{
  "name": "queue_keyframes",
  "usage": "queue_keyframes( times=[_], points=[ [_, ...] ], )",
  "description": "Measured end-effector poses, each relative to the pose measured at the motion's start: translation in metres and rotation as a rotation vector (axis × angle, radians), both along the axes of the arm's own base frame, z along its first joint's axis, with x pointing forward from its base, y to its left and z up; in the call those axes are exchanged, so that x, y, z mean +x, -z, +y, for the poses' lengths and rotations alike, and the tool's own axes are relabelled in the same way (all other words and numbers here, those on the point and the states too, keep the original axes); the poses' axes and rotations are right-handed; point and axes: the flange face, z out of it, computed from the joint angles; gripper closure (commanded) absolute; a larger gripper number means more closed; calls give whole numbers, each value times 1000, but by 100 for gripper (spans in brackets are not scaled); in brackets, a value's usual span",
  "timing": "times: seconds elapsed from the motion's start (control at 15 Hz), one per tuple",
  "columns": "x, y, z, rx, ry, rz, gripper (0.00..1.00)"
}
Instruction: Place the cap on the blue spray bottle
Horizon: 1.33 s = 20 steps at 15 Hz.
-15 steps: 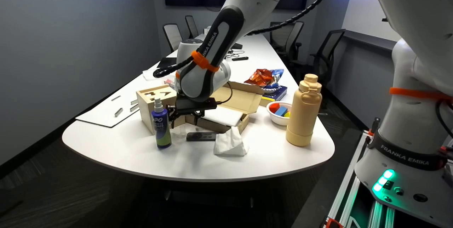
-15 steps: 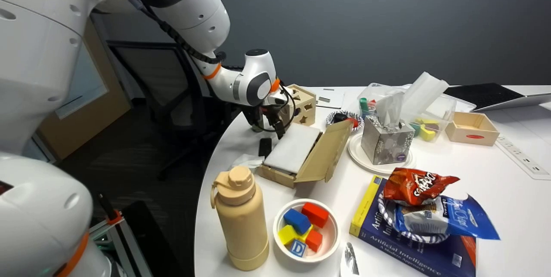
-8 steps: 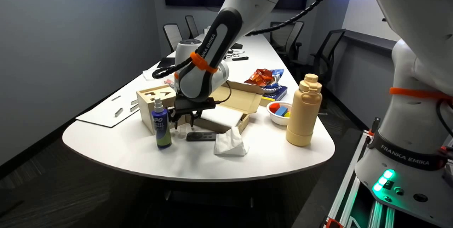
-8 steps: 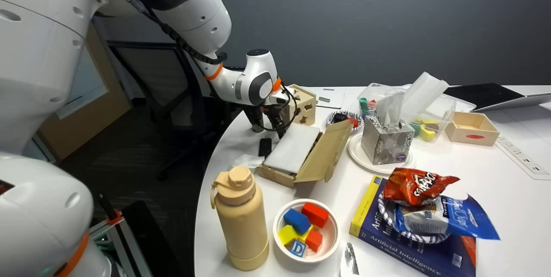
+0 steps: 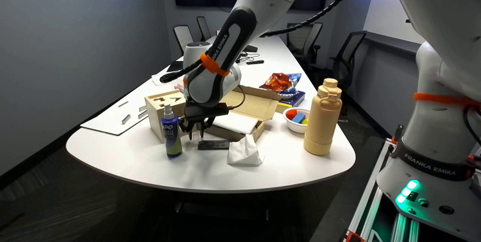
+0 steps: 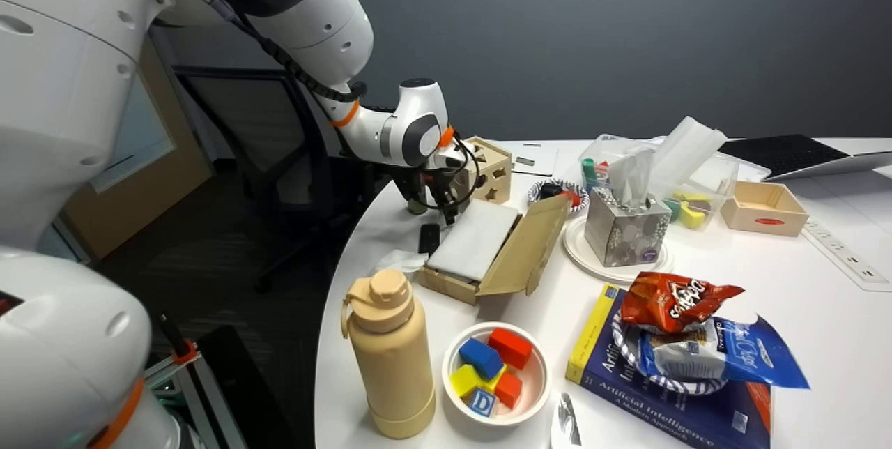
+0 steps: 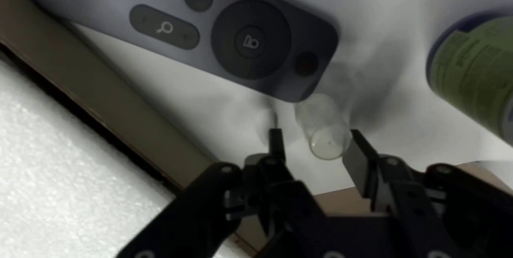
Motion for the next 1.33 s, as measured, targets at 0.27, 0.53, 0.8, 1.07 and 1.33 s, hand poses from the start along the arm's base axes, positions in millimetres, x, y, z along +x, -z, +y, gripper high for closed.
queue_keyframes(
  times=[0.27, 0.53, 0.8, 1.07, 1.33],
  points=[
    [0, -1, 4, -4, -6, 21, 71],
    [-1, -1, 8, -9, -11, 38, 90],
    [0, -2, 9, -17, -12, 52, 94],
    [4, -6, 9, -32, 1, 61, 94],
    [16, -30, 7, -65, 14, 66, 94]
  ],
)
